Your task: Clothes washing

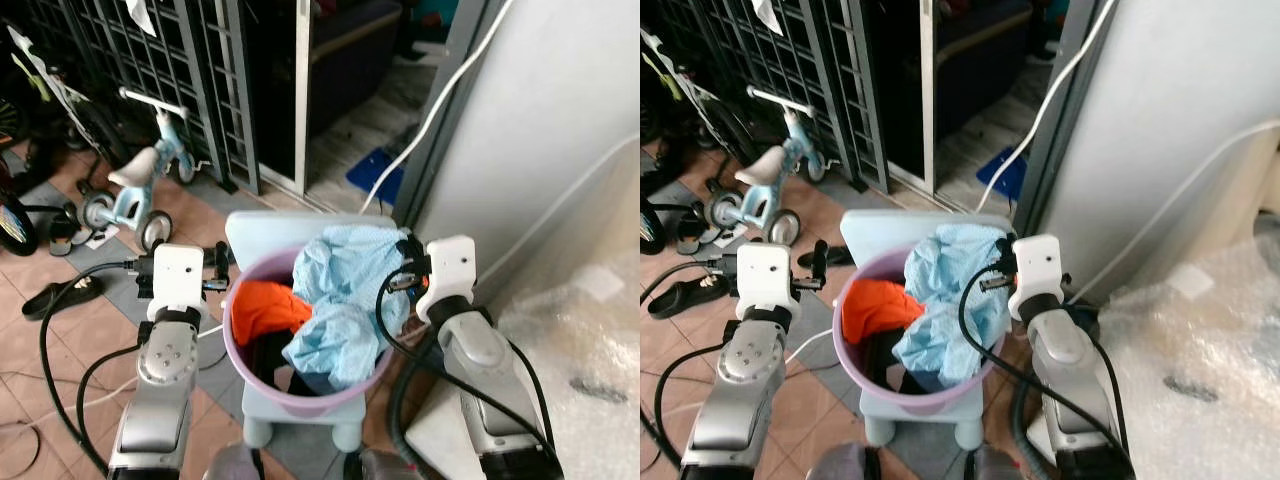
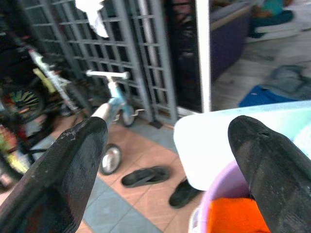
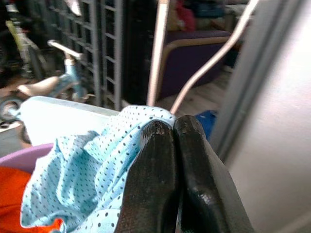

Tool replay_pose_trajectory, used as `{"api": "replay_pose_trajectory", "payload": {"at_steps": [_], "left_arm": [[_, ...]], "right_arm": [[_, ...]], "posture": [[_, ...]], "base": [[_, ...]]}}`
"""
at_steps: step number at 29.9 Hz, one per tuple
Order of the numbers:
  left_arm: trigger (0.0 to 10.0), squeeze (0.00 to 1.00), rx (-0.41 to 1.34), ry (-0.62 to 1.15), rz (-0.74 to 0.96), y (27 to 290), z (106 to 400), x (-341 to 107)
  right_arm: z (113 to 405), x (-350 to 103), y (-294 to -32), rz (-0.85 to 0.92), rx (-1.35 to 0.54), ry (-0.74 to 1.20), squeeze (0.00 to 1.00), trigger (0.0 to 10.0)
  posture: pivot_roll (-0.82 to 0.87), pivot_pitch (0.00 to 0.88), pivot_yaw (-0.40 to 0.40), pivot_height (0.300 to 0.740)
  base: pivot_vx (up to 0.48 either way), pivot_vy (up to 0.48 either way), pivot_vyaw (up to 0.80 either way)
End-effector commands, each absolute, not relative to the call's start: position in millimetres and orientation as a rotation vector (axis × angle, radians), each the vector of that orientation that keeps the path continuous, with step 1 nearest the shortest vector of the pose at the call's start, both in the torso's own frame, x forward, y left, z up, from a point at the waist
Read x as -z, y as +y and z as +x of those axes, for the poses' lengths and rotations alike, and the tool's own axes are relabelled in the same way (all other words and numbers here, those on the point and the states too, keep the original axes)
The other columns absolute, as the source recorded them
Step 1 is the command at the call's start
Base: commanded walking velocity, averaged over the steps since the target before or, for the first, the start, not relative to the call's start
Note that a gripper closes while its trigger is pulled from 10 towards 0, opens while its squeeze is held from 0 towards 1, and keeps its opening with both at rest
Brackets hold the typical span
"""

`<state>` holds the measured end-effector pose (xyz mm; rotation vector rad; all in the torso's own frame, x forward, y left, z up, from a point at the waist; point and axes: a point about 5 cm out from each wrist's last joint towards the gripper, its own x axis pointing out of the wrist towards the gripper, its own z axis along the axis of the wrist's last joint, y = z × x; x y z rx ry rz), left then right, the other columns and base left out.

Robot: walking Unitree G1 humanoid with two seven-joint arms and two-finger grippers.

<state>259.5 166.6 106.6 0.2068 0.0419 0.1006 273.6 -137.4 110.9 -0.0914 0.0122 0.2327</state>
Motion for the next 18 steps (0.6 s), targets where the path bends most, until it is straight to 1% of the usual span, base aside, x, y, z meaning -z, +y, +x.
{"api": "replay_pose_trajectory", "payload": {"at_steps": [1, 7, 10, 16, 18], "left_arm": [[10.0, 0.00, -0.090, 0.046, 0.210, 165.3, 259.1, -105.6], [10.0, 0.00, -0.092, 0.045, 0.206, 164.2, 260.5, -106.0], [10.0, 0.00, -0.096, 0.047, 0.203, 164.4, 260.7, -105.8], [10.0, 0.00, -0.095, 0.054, 0.195, 163.7, 261.7, -105.0], [10.0, 0.00, -0.096, 0.055, 0.195, 164.0, 262.0, -104.4]], "right_arm": [[275.6, -117.8, -137.9, -0.093, -0.234, -0.009, 0.00, 10.0], [279.0, -120.6, -138.0, -0.097, -0.240, -0.016, 0.00, 10.0], [279.4, -121.3, -138.1, -0.095, -0.238, -0.017, 0.00, 10.0], [279.7, -120.8, -136.0, -0.094, -0.240, -0.014, 0.00, 10.0], [279.8, -121.0, -135.8, -0.094, -0.241, -0.015, 0.00, 10.0]], "posture": [[-0.02, 0.000, 0.000, 0.740], [-0.02, 0.000, -0.006, 0.740], [-0.02, 0.000, -0.007, 0.740], [-0.03, 0.000, -0.008, 0.740], [-0.03, 0.000, -0.009, 0.740]], "base": [[-0.266, 0.000, -0.51], [-0.268, 0.000, -0.41], [-0.270, 0.000, 0.00], [-0.266, 0.000, -0.76], [0.000, 0.000, -0.78]]}}
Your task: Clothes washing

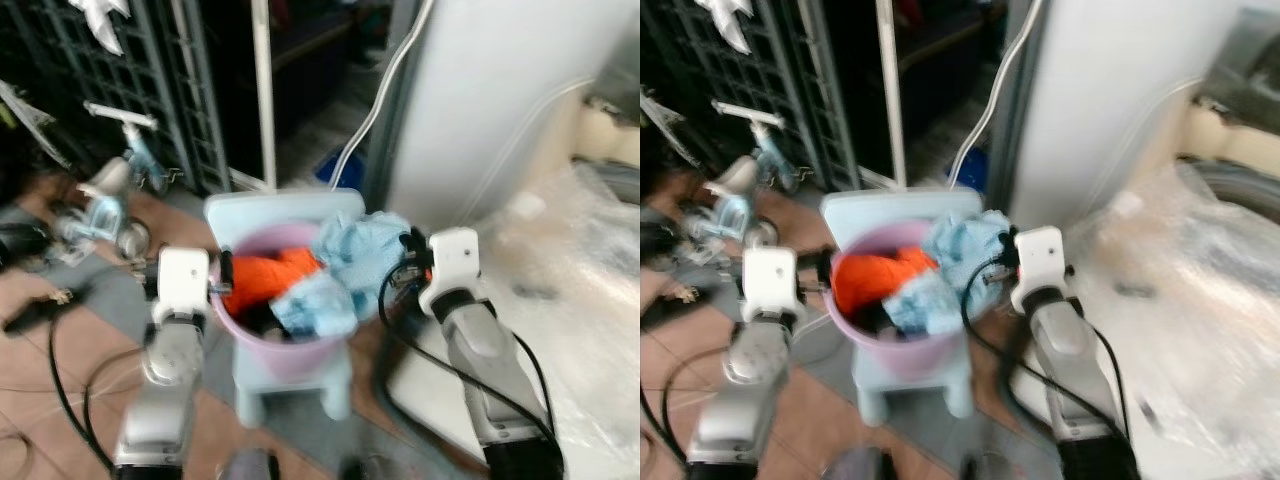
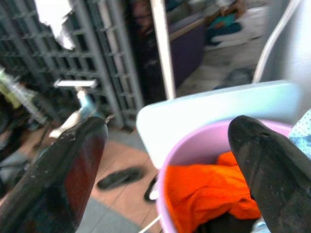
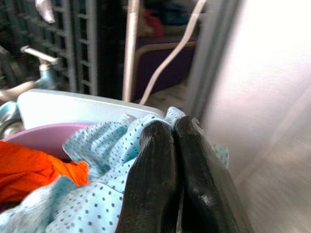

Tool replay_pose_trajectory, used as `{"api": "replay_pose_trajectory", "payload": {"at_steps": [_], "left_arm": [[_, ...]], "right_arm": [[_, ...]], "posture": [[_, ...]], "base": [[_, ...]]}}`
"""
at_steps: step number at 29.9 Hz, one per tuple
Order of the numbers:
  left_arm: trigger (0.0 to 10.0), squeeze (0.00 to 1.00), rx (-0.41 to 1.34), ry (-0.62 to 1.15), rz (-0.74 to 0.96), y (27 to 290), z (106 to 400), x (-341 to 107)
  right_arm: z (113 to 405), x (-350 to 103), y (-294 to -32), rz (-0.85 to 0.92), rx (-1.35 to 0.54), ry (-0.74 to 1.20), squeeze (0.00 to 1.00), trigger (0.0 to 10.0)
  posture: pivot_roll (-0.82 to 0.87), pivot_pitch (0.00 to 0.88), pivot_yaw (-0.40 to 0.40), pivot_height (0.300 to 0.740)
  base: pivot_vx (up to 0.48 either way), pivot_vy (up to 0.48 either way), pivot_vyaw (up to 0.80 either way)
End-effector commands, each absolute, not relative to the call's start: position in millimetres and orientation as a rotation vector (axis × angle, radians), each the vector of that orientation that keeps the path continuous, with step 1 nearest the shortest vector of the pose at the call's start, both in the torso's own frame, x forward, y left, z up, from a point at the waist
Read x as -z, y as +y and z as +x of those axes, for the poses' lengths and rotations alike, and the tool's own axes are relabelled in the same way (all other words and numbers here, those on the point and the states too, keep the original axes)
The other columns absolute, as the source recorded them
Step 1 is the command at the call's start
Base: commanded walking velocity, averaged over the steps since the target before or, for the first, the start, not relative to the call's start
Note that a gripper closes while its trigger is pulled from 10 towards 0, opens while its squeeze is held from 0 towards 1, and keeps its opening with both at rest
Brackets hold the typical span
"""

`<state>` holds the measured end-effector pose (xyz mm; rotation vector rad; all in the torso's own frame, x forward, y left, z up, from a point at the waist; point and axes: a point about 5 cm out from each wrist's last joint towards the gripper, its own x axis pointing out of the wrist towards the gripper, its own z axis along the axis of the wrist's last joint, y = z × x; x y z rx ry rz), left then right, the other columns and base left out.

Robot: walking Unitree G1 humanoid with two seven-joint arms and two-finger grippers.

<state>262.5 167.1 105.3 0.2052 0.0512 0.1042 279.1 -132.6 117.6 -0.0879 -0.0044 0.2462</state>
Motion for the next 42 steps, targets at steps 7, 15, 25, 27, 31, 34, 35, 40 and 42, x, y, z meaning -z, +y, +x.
{"api": "replay_pose_trajectory", "payload": {"at_steps": [7, 15, 25, 27, 31, 34, 35, 40, 42], "left_arm": [[10.0, 0.00, -0.093, 0.036, 0.183, 167, 262, -105], [10.0, 0.00, -0.091, 0.034, 0.179, 167, 261, -105], [10.0, 0.00, -0.091, 0.035, 0.170, 166, 262, -104], [10.0, 0.00, -0.091, 0.034, 0.171, 166, 263, -104], [10.0, 0.00, -0.113, 0.015, 0.175, 168, 268, -112], [10.0, 0.00, -0.123, 0.006, 0.173, 170, 269, -116], [10.0, 0.00, -0.126, -0.002, 0.169, 171, 268, -119], [10.0, 0.00, -0.122, -0.011, 0.133, 173, 259, -116], [10.0, 0.00, -0.126, 0.008, 0.134, 173, 257, -112]], "right_arm": [[280, -122, -137, -0.099, -0.240, -0.017, 0.00, 10.0], [283, -125, -137, -0.103, -0.241, -0.031, 0.00, 10.0], [285, -126, -136, -0.117, -0.250, -0.037, 0.00, 10.0], [286, -126, -136, -0.118, -0.251, -0.039, 0.00, 10.0], [291, -134, -135, -0.129, -0.256, -0.064, 0.00, 10.0], [292, -136, -136, -0.132, -0.254, -0.072, 0.00, 10.0], [293, -137, -136, -0.132, -0.253, -0.074, 0.00, 10.0], [290, -141, -134, -0.157, -0.277, -0.097, 0.00, 10.0], [291, -146, -129, -0.202, -0.315, -0.127, 0.00, 10.0]], "posture": [[-0.04, 0.000, -0.013, 0.740], [-0.04, 0.000, -0.017, 0.740], [-0.04, 0.000, -0.016, 0.740], [-0.04, 0.000, -0.016, 0.740], [-0.03, 0.000, -0.012, 0.740], [-0.02, 0.000, -0.011, 0.740], [-0.02, 0.000, -0.016, 0.740], [-0.03, 0.000, -0.023, 0.740], [-0.04, 0.000, -0.024, 0.740]], "base": [[0.000, 0.000, -0.78], [0.000, -0.212, -0.26], [0.000, -0.326, 0.00], [0.000, -0.341, 0.00], [0.000, -0.084, 0.00], [0.000, 0.000, 0.00], [0.000, 0.000, 0.00], [0.000, 0.000, 0.00], [0.000, 0.000, 0.00]]}}
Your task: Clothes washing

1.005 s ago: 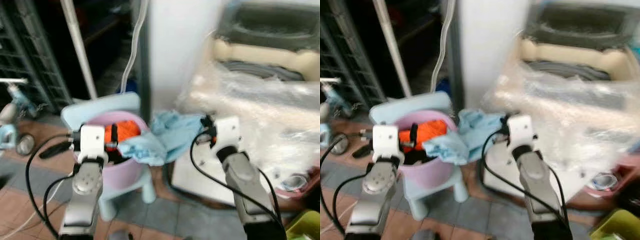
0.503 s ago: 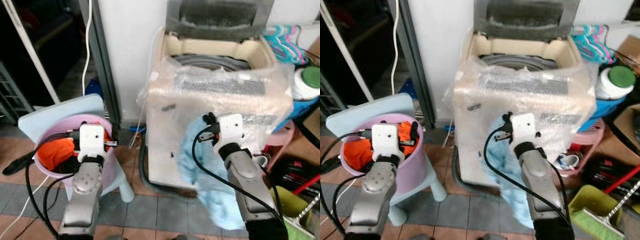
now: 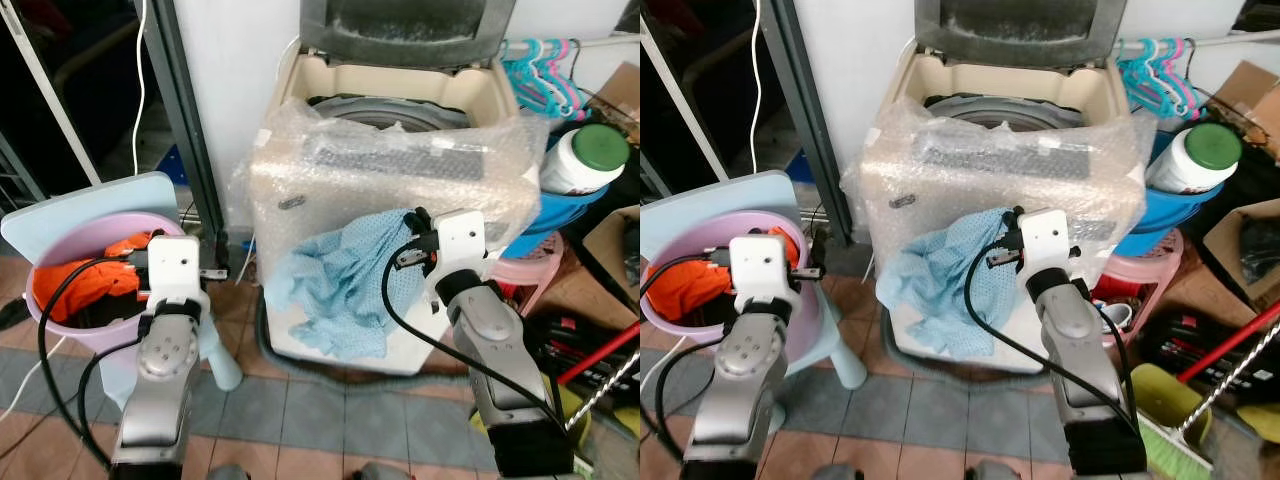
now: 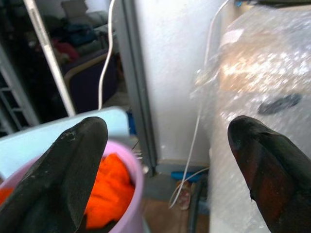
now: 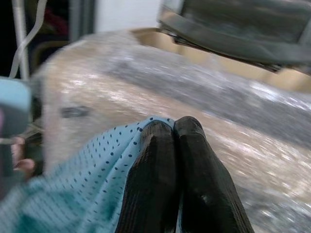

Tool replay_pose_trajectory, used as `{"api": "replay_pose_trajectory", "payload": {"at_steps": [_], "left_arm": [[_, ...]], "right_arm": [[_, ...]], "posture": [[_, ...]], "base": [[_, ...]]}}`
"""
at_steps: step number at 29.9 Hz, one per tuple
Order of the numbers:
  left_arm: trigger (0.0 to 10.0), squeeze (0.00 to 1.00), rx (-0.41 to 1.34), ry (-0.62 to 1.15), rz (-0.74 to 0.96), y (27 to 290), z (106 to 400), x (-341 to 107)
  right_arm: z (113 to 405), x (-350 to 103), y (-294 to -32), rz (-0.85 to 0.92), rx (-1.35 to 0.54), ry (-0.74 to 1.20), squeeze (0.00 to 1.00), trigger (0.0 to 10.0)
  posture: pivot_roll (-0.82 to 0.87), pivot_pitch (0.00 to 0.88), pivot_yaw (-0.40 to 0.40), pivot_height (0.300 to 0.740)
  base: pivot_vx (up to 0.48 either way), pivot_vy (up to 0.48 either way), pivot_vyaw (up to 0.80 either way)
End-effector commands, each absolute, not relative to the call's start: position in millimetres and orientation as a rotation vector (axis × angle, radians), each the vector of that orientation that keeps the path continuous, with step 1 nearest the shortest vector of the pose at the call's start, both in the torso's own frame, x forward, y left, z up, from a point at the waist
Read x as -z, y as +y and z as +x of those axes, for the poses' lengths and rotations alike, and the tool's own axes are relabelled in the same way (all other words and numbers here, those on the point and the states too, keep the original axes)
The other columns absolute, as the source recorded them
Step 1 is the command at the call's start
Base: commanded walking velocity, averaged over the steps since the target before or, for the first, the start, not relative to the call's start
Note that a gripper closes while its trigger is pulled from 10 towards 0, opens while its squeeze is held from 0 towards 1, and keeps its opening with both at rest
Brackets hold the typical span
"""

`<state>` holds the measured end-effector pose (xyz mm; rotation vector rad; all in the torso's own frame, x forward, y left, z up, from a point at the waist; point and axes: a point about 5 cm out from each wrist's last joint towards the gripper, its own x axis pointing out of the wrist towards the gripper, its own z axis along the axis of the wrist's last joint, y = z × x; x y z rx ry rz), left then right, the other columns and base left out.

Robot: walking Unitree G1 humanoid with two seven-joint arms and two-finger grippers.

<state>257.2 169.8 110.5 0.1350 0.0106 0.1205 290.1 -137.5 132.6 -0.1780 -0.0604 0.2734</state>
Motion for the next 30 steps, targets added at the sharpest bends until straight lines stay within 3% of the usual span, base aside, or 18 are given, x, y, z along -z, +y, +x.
{"api": "replay_pose_trajectory", "payload": {"at_steps": [1, 9, 30], "left_arm": [[10.0, 0.00, -0.125, 0.013, 0.131, 172, 257, -111], [10.0, 0.00, -0.099, 0.010, 0.122, 168, 261, -113], [10.0, 0.00, -0.088, 0.013, 0.099, 160, 263, -110]], "right_arm": [[292, -148, -128, -0.217, -0.326, -0.138, 0.00, 10.0], [306, -177, -123, -0.328, -0.398, -0.267, 0.00, 10.0], [371, -294, -113, -0.491, -0.432, -0.589, 0.00, 10.0]], "posture": [[-0.04, 0.000, -0.024, 0.740], [-0.04, 0.000, -0.019, 0.740], [-0.03, 0.000, -0.027, 0.740]], "base": [[0.000, 0.000, 0.00], [0.063, 0.000, 0.00], [0.261, 0.000, 0.00]]}}
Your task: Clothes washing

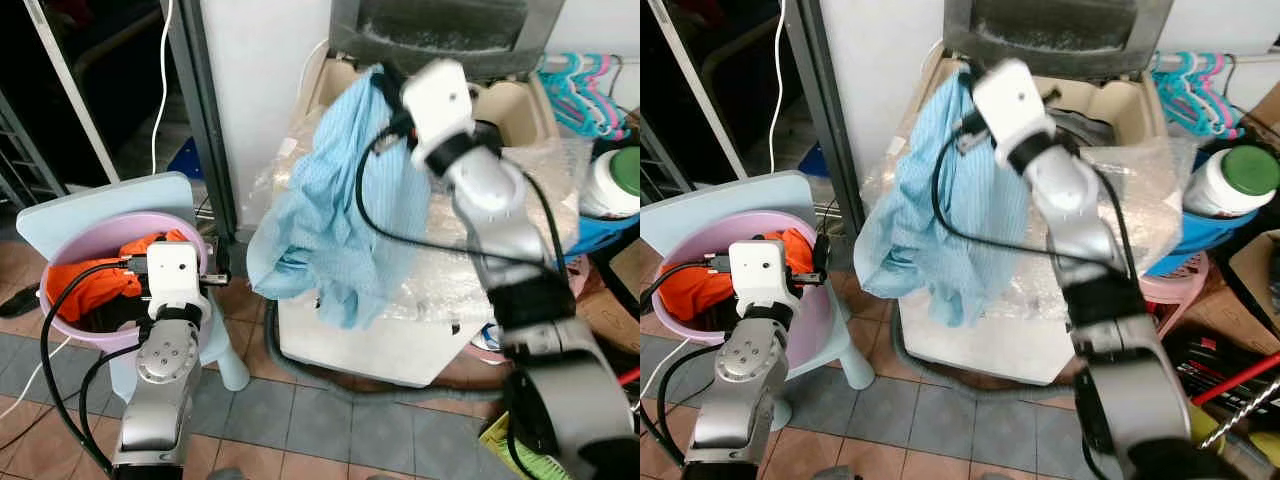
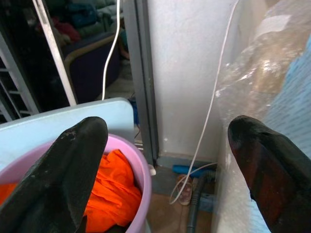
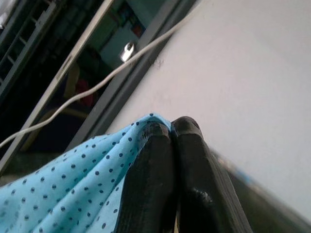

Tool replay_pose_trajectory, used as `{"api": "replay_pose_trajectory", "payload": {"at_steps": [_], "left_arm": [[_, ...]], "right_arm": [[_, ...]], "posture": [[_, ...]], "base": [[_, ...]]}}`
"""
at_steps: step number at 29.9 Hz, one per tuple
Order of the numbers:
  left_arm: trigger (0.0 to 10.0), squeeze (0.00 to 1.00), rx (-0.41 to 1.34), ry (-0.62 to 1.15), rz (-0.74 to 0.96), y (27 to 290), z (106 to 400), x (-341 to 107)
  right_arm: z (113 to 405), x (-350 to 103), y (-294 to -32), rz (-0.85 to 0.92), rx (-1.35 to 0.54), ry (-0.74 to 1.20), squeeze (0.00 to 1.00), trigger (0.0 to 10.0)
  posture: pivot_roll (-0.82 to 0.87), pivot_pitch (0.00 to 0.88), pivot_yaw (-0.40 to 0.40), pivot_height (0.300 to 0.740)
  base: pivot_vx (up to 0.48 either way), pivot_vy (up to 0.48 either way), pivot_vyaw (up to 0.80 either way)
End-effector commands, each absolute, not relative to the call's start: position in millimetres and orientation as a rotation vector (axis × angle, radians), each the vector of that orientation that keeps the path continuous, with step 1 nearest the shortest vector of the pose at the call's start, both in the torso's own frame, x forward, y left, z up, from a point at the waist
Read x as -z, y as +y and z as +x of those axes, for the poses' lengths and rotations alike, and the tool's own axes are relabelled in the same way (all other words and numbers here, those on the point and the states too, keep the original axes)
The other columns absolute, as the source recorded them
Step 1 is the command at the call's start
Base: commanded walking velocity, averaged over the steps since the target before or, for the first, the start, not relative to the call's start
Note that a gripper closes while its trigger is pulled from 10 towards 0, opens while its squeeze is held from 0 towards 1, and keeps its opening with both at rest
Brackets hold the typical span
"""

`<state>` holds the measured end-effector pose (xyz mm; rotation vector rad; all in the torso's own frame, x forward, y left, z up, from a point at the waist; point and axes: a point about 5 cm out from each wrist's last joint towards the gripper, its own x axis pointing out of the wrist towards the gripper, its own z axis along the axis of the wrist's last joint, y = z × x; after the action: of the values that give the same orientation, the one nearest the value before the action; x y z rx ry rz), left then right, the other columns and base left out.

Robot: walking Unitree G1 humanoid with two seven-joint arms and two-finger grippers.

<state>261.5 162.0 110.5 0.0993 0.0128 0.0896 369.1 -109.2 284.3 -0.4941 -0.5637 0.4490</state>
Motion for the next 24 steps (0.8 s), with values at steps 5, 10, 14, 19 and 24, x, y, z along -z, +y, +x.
{"api": "replay_pose_trajectory", "payload": {"at_steps": [5, 10, 14, 19, 24], "left_arm": [[10.0, 0.00, -0.090, 0.012, 0.097, 159, 263, -111], [10.0, 0.00, -0.088, 0.011, 0.096, 159, 264, -110], [10.0, 0.00, -0.086, 0.010, 0.094, 157, 264, -110], [10.0, 0.00, -0.086, 0.009, 0.092, 156, 264, -110], [10.0, 0.00, -0.090, 0.011, 0.092, 156, 263, -109]], "right_arm": [[379, -311, -115, -0.483, -0.403, -0.611, 0.00, 10.0], [394, -344, -137, -0.419, -0.251, -0.642, 0.00, 10.0], [398, -377, -163, -0.365, -0.080, -0.674, 0.00, 10.0], [393, -413, -199, -0.250, 0.087, -0.734, 0.00, 10.0], [392, -412, -207, -0.283, 0.110, -0.736, 0.00, 10.0]], "posture": [[-0.03, 0.000, -0.029, 0.740], [-0.03, 0.000, -0.030, 0.740], [-0.03, 0.000, -0.033, 0.740], [-0.03, 0.000, -0.042, 0.740], [-0.03, 0.000, -0.044, 0.740]], "base": [[0.278, 0.000, 0.00], [0.277, 0.000, 0.00], [0.277, 0.000, 0.00], [0.290, 0.000, 0.00], [0.295, 0.000, 0.00]]}}
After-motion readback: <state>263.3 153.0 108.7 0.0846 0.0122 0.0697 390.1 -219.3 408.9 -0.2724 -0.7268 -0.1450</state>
